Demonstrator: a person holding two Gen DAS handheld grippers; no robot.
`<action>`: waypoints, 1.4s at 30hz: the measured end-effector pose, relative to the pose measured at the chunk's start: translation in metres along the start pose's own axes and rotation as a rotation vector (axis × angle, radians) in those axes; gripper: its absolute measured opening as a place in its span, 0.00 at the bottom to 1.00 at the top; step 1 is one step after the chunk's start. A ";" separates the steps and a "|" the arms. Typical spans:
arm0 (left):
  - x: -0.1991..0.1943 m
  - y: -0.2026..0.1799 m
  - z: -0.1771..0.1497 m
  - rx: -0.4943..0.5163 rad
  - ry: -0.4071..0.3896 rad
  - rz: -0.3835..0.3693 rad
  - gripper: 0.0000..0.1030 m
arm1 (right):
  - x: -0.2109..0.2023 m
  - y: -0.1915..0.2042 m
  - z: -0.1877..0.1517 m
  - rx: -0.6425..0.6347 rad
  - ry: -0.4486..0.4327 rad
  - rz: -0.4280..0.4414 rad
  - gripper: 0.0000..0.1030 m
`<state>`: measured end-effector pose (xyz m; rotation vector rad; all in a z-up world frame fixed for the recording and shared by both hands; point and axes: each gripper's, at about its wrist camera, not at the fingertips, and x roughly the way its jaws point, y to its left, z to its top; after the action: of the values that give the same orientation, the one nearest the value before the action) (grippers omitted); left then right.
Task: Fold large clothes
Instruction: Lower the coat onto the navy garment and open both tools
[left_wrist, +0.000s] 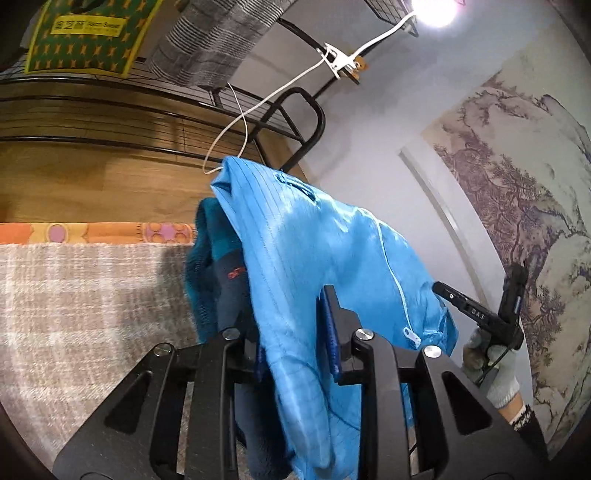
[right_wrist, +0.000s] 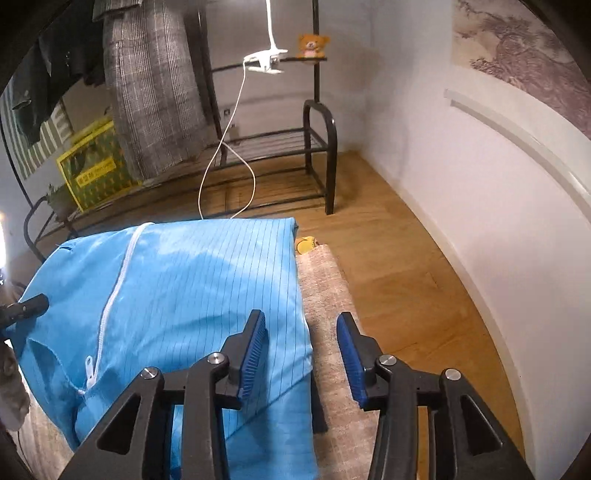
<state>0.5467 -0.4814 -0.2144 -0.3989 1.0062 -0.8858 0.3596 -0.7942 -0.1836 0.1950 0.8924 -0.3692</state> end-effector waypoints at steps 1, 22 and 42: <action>-0.004 0.000 -0.001 0.004 -0.014 0.006 0.23 | -0.002 0.000 -0.001 0.005 -0.010 -0.001 0.42; -0.038 -0.017 -0.022 0.107 0.000 0.177 0.27 | -0.029 -0.008 -0.043 0.083 0.015 -0.066 0.40; -0.273 -0.135 -0.073 0.288 -0.184 0.149 0.27 | -0.255 0.027 -0.075 0.053 -0.239 0.072 0.40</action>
<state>0.3581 -0.3386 -0.0096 -0.1553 0.7168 -0.8288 0.1710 -0.6862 -0.0286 0.2261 0.6390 -0.3411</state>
